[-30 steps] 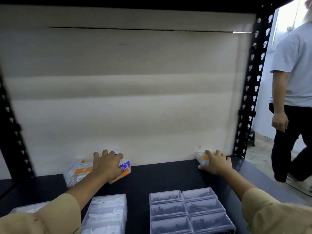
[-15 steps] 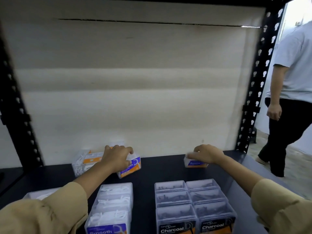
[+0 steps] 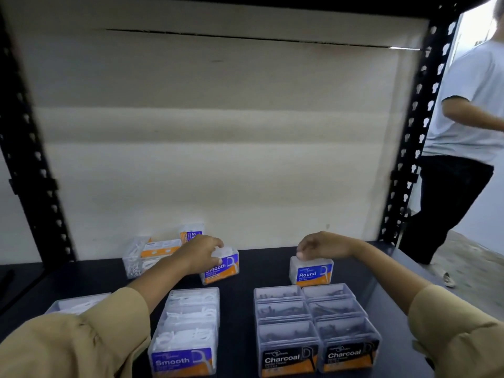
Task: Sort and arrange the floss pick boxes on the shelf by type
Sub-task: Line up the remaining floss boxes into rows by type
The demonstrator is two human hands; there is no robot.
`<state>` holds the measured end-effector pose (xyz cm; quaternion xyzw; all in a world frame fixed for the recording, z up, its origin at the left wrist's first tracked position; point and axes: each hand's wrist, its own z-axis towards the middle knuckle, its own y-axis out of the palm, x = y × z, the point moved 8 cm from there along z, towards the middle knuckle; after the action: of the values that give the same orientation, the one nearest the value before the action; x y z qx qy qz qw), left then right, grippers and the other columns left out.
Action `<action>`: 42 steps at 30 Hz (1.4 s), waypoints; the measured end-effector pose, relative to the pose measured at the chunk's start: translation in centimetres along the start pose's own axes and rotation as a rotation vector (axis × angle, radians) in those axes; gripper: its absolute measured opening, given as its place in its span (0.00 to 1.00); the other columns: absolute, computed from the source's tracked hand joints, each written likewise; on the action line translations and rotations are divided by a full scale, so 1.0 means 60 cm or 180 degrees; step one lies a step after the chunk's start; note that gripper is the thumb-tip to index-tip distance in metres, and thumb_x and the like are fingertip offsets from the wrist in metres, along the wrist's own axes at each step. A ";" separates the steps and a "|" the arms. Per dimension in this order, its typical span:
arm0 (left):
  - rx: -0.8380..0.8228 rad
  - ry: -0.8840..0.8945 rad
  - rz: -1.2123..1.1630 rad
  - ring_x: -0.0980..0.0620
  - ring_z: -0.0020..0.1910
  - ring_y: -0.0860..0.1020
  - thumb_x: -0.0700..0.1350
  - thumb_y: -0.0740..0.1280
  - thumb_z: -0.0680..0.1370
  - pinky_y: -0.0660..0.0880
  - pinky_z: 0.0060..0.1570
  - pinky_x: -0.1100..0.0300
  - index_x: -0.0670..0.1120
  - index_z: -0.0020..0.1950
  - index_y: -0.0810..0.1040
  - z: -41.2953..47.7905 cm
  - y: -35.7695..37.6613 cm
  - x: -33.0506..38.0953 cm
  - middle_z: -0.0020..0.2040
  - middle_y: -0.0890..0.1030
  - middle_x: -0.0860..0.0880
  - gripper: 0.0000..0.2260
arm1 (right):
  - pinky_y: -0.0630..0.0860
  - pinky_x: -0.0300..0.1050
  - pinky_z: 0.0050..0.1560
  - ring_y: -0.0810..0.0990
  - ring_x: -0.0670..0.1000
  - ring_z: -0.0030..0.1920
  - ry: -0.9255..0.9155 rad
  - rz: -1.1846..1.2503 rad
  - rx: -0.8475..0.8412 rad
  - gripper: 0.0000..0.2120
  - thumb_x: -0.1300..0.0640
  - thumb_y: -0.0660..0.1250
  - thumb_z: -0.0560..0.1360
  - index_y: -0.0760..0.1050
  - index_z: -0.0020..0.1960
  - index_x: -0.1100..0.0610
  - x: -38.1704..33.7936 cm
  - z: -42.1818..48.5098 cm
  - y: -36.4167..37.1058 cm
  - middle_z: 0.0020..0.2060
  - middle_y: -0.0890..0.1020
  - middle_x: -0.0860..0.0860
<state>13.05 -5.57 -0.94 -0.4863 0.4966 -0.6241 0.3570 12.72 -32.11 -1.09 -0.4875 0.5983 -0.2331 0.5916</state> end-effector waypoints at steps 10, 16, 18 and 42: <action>-0.0029 -0.0051 -0.0215 0.51 0.62 0.74 0.47 0.68 0.75 0.72 0.61 0.58 0.45 0.69 0.71 -0.011 -0.014 -0.021 0.66 0.75 0.46 0.23 | 0.75 0.37 0.48 0.80 0.49 0.50 -0.0079 -0.0363 -0.0158 0.16 0.60 0.71 0.71 0.76 0.59 0.57 -0.007 0.001 0.018 0.50 0.81 0.50; 0.0120 -0.0050 -0.0462 0.53 0.55 0.75 0.47 0.70 0.74 0.70 0.52 0.63 0.47 0.66 0.74 -0.037 -0.052 -0.046 0.61 0.78 0.46 0.21 | 0.77 0.46 0.58 0.81 0.51 0.52 -0.0257 -0.0399 -0.0125 0.16 0.58 0.70 0.72 0.76 0.59 0.60 -0.079 0.018 0.043 0.55 0.82 0.56; 0.0094 -0.0037 -0.0446 0.53 0.53 0.76 0.47 0.70 0.74 0.71 0.53 0.63 0.47 0.66 0.75 -0.050 -0.057 -0.055 0.61 0.78 0.46 0.20 | 0.77 0.46 0.58 0.80 0.51 0.53 -0.0318 -0.0449 -0.0173 0.16 0.58 0.70 0.73 0.75 0.60 0.60 -0.103 0.023 0.054 0.56 0.82 0.56; -0.0357 0.0248 -0.1076 0.55 0.53 0.77 0.45 0.67 0.76 0.71 0.56 0.65 0.49 0.63 0.76 -0.085 -0.030 -0.050 0.52 0.79 0.53 0.15 | 0.73 0.41 0.52 0.75 0.47 0.50 -0.0574 -0.0054 0.0425 0.21 0.56 0.69 0.74 0.72 0.65 0.61 -0.225 0.024 0.061 0.60 0.79 0.56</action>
<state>9.03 -0.94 -0.11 -0.5574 0.4553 -0.6649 0.1998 10.60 -18.53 2.02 -0.4711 0.5217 -0.2327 0.6721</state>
